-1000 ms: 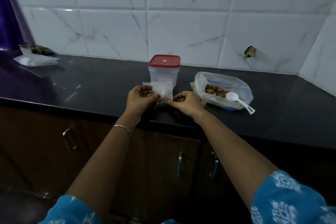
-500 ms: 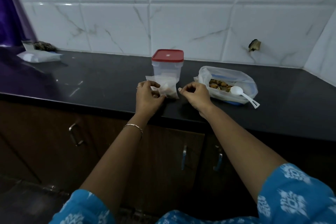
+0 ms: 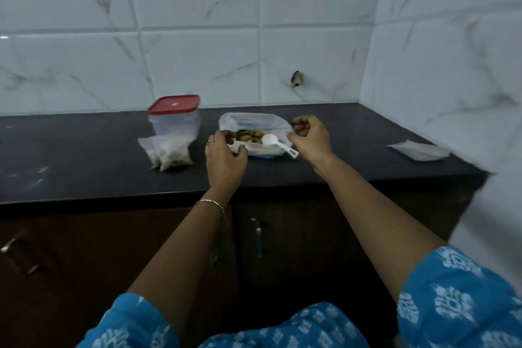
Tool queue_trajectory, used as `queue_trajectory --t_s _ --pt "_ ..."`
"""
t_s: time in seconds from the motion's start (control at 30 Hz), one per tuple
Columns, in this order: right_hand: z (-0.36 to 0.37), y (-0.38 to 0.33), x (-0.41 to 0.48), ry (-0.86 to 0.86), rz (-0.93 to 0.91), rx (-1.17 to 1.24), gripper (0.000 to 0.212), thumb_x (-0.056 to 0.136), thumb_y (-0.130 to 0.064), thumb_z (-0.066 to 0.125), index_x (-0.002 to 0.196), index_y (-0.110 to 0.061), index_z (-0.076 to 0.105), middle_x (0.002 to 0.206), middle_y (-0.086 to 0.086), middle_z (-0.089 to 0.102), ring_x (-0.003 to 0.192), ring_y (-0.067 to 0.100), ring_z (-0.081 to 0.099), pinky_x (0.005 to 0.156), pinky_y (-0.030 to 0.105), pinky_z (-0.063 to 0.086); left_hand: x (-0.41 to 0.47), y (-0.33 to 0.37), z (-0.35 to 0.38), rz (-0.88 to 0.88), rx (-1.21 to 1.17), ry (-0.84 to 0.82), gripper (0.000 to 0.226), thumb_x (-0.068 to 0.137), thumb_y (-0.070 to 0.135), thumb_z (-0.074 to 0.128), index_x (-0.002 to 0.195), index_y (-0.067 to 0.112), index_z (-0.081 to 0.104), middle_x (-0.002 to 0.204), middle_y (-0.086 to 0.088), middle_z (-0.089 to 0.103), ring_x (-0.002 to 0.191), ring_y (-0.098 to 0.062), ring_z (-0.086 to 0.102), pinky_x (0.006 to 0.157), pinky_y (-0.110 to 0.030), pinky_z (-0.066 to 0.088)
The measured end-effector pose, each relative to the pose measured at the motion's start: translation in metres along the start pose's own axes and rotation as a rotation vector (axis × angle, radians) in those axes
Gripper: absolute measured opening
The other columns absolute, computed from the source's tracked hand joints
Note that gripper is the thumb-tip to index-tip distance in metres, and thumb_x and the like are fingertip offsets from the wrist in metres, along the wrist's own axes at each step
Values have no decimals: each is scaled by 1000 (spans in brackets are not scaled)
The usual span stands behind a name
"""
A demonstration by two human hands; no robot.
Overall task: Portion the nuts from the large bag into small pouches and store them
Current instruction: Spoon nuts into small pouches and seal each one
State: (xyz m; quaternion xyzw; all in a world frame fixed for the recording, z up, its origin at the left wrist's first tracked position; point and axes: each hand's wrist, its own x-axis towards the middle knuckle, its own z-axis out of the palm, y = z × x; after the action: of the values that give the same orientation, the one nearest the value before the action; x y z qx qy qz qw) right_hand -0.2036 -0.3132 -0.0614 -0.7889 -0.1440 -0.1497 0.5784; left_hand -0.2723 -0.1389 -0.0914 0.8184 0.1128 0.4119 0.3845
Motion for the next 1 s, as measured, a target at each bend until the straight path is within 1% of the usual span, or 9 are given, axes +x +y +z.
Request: queue_trajectory --t_s 0.13,0.27,0.37,0.47,0.57,0.67,0.73,0.87,1.0 --pt "-72 39 2 146 112 6 35 87 -6 63 117 -20 53 103 -4 58 95 12 56 85 31 51 -10 39 49 39 -156 -96 25 82 11 66 106 9 58 106 -4 61 96 -18 58 84 -30 47" --pt "-139 72 4 365 229 -36 35 85 -14 70 114 -23 53 83 -7 63 88 15 63 79 30 50 -19 73 97 78 -230 -188 17 85 10 64 99 14 57 97 -4 63 85 -16 58 77 -26 46" --pt "-178 91 5 451 270 -201 31 82 -19 74 110 -21 61 95 -5 64 98 18 62 80 27 46 -27 93 130 108 -281 -342 18 86 10 65 98 18 54 96 -3 62 84 -13 58 78 -26 49" --pt "-205 110 10 414 294 -467 41 78 -22 75 117 -22 64 121 1 62 114 24 56 93 35 47 -35 107 162 153 -302 -515 23 85 11 69 103 17 56 105 -4 63 95 -14 59 86 -25 49" --pt "-219 120 17 372 293 -630 47 80 -33 72 125 -23 61 129 5 59 122 29 50 102 41 42 -37 112 187 132 -257 -670 30 86 17 71 113 12 57 114 -3 60 106 -16 57 92 -27 47" --pt "-224 125 25 381 254 -706 41 92 -42 57 127 -20 62 129 7 60 123 31 49 102 45 39 -31 108 198 126 -172 -742 31 86 22 71 114 12 59 116 -2 62 108 -17 57 92 -26 46" --pt "-228 127 31 354 263 -797 37 95 -42 52 123 -22 65 126 7 62 121 32 50 101 46 36 -26 105 200 124 -154 -742 27 87 22 70 111 13 61 113 -3 64 106 -18 58 94 -32 48" --pt "-232 130 39 264 253 -1003 33 87 -46 61 112 -27 70 116 1 66 115 27 54 99 41 33 -23 106 201 117 -147 -729 20 88 22 69 105 12 63 106 -2 66 98 -17 61 87 -28 48" --pt "-231 134 44 277 208 -1058 28 87 -48 64 106 -29 70 108 -1 69 107 24 60 96 38 29 -23 106 201 86 -182 -701 16 87 22 70 100 14 64 97 2 66 93 -14 62 78 -21 44"
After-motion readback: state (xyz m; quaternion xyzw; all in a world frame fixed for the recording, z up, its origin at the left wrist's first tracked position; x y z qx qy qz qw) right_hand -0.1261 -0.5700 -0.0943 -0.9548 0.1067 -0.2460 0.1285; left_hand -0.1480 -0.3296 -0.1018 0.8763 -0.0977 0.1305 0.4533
